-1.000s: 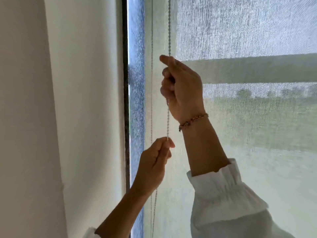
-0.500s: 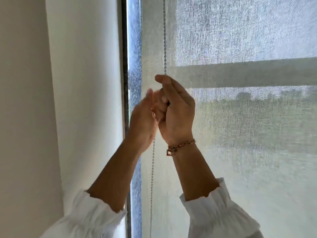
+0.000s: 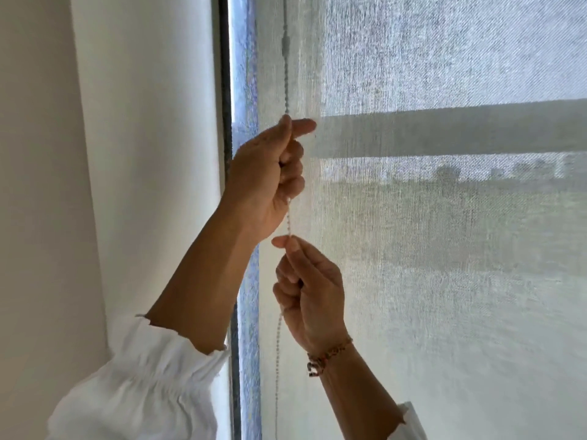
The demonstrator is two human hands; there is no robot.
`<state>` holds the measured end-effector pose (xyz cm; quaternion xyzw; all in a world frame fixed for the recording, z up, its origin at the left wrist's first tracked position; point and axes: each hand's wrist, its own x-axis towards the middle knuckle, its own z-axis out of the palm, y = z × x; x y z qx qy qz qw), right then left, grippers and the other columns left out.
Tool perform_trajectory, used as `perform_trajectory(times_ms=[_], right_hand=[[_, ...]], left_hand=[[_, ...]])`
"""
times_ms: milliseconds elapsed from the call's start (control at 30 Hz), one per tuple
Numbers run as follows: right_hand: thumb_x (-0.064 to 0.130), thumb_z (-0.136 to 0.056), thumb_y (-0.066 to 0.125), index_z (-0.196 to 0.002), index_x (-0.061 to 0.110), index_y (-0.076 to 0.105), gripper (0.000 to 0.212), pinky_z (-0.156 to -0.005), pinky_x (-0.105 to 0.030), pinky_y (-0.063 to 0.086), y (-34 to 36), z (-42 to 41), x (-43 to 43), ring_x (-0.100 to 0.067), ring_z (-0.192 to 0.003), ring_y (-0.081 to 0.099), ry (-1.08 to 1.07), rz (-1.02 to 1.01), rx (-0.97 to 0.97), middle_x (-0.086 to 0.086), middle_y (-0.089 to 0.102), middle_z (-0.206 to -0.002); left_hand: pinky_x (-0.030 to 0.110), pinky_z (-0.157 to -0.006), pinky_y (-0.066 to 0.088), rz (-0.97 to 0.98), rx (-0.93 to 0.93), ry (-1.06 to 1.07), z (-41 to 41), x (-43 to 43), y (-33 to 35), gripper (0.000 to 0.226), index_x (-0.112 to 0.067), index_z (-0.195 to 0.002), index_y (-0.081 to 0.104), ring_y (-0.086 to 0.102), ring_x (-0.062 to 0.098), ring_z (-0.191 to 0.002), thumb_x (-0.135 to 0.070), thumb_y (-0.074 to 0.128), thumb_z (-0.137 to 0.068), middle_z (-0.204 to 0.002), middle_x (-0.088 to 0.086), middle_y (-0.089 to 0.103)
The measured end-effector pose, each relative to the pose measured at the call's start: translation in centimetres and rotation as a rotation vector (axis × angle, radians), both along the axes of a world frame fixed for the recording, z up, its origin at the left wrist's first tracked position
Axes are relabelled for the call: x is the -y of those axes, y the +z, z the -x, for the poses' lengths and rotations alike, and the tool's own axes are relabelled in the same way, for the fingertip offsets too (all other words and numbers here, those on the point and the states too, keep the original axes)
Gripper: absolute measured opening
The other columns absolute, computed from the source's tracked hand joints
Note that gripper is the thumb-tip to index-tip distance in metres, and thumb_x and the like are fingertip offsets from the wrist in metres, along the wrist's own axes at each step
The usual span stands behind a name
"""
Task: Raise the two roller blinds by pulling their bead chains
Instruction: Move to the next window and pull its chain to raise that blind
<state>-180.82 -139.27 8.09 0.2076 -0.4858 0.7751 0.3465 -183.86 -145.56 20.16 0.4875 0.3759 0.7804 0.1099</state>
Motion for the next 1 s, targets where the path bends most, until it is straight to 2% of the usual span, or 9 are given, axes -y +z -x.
perform_trajectory(times_ms=[100,200,367,533,667,767,867,933,1000], right_hand=[[0.019,-0.084,0.050,-0.080,0.014,0.071,0.022,-0.036,-0.013,0.023,-0.8,0.1,-0.6,-0.003,-0.040,0.023,0.068,-0.033,0.031,0.009,0.035,-0.048],[0.020,-0.089,0.049,-0.087,0.010,0.070,0.024,-0.042,-0.017,0.029,-1.2,0.6,-2.1,-0.006,-0.043,0.031,0.090,-0.121,0.067,0.004,0.047,-0.055],[0.036,-0.089,0.045,-0.089,0.013,0.069,0.034,-0.068,-0.028,0.045,1.2,1.3,-4.3,-0.014,-0.077,0.061,-0.213,-0.165,0.168,-0.002,0.068,-0.079],[0.024,-0.095,0.044,-0.090,0.009,0.065,0.026,-0.072,-0.029,0.051,7.2,1.0,-4.2,-0.017,-0.078,0.065,-0.211,-0.041,-0.016,-0.003,0.069,-0.077],[0.015,-0.095,0.044,-0.093,0.003,0.062,0.022,-0.078,-0.033,0.055,10.1,0.1,-2.9,-0.022,-0.078,0.066,-0.109,-0.032,-0.094,-0.007,0.068,-0.080],[0.011,-0.095,0.043,-0.094,0.002,0.060,0.019,-0.067,-0.030,0.055,10.9,-0.1,-2.2,-0.019,-0.066,0.063,-0.075,-0.033,-0.103,-0.011,0.064,-0.083],[0.010,-0.094,0.045,-0.094,0.004,0.061,0.017,-0.041,-0.018,0.030,10.7,0.2,-1.7,-0.007,-0.045,0.038,-0.150,-0.063,-0.050,-0.005,0.052,-0.068],[0.008,-0.094,0.044,-0.092,0.004,0.061,0.018,-0.037,-0.016,0.017,10.3,0.6,-1.4,-0.003,-0.040,0.025,-0.183,-0.065,-0.041,-0.003,0.038,-0.062],[0.006,-0.094,0.043,-0.088,0.004,0.061,0.020,-0.034,-0.014,0.014,10.1,0.7,-1.1,-0.001,-0.036,0.021,-0.170,-0.047,-0.060,-0.001,0.035,-0.058]], left_hand=[[0.019,-0.036,0.014,-0.036,-0.058,0.109,-0.3,-0.4,-1.2,0.033,-0.016,-0.071,0.058,0.018,0.004,-0.038,-0.023,0.040,-0.098,-0.042,-0.012,0.027],[0.017,-0.035,0.015,-0.084,-0.153,0.241,0.0,-0.3,-2.0,0.034,-0.016,-0.068,0.054,0.018,0.004,-0.035,-0.021,0.038,-0.098,-0.039,-0.012,0.028],[0.018,-0.040,0.022,-0.144,-0.249,0.452,0.6,-0.1,-3.3,0.035,-0.022,-0.065,0.053,0.025,0.003,-0.037,-0.022,0.040,-0.097,-0.037,-0.013,0.031],[0.019,-0.043,0.024,-0.083,-0.240,0.524,1.5,-1.0,-7.2,0.032,-0.033,-0.060,0.057,0.029,0.003,-0.038,-0.037,0.043,-0.089,-0.037,-0.012,0.037],[0.013,-0.041,0.023,0.041,-0.202,0.512,1.7,-2.1,-11.0,0.041,-0.031,-0.059,0.058,0.031,0.003,-0.039,-0.020,0.042,-0.096,-0.039,-0.012,0.039],[0.014,-0.042,0.024,0.084,-0.199,0.497,1.8,-2.7,-13.3,0.033,-0.035,-0.061,0.059,0.031,0.002,-0.039,-0.032,0.043,-0.090,-0.041,-0.011,0.041],[0.015,-0.043,0.025,0.117,-0.200,0.464,2.2,-3.0,-14.9,0.027,-0.036,-0.063,0.059,0.033,0.003,-0.040,-0.046,0.044,-0.083,-0.042,-0.012,0.042],[0.016,-0.043,0.023,0.129,-0.192,0.436,2.3,-3.1,-15.6,0.028,-0.036,-0.063,0.059,0.032,0.002,-0.040,-0.051,0.042,-0.079,-0.042,-0.012,0.041],[0.013,-0.042,0.022,0.128,-0.144,0.392,2.3,-3.1,-15.7,0.028,-0.034,-0.061,0.059,0.029,0.002,-0.039,-0.049,0.043,-0.079,-0.041,-0.011,0.039]])
